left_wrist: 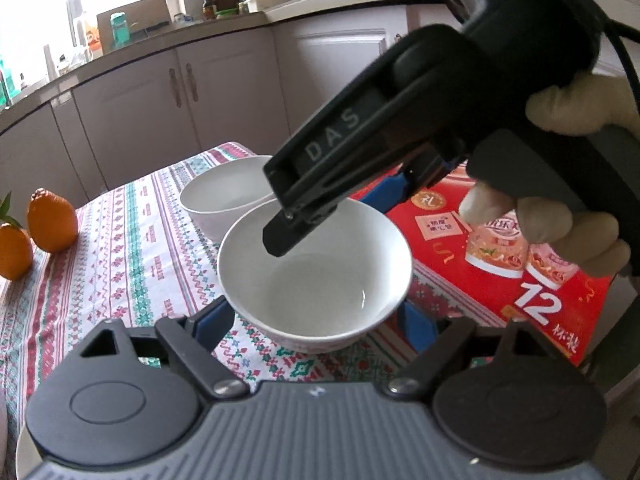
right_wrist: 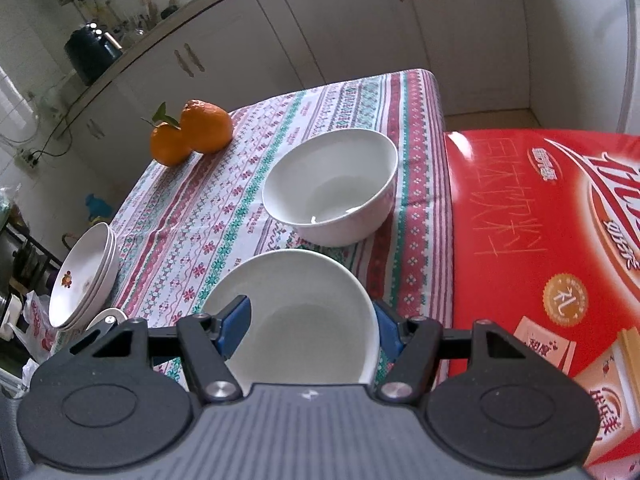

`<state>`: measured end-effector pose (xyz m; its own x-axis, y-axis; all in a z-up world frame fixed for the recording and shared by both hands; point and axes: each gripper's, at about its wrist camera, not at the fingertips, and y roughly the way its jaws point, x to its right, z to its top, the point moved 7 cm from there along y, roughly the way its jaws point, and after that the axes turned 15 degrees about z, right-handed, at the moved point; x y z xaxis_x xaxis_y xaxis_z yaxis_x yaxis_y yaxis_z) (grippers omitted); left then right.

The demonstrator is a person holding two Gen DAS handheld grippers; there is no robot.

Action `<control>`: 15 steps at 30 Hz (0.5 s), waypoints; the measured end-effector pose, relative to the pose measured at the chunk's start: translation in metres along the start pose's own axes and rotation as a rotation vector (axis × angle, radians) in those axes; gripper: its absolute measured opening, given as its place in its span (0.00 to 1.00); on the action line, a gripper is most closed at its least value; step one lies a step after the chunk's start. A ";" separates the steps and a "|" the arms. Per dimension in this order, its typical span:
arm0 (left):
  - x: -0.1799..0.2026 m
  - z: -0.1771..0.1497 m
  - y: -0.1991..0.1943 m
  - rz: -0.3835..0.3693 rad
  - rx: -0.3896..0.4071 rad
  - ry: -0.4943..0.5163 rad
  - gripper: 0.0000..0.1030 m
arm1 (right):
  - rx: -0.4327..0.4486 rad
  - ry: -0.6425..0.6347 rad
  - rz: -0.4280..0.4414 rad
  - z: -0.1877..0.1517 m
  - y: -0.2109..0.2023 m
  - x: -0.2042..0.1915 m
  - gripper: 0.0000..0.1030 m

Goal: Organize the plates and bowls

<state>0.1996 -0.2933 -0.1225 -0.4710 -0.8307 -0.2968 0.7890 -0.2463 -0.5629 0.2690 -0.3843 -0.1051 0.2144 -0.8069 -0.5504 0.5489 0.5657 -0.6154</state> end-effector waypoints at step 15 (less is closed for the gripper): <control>-0.007 -0.003 0.011 -0.011 -0.017 -0.031 0.84 | -0.020 -0.038 0.035 0.003 0.008 0.003 0.69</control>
<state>0.2104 -0.2887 -0.1284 -0.4672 -0.8431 -0.2661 0.7767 -0.2476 -0.5791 0.2765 -0.3825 -0.1094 0.2643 -0.7921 -0.5502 0.5242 0.5968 -0.6075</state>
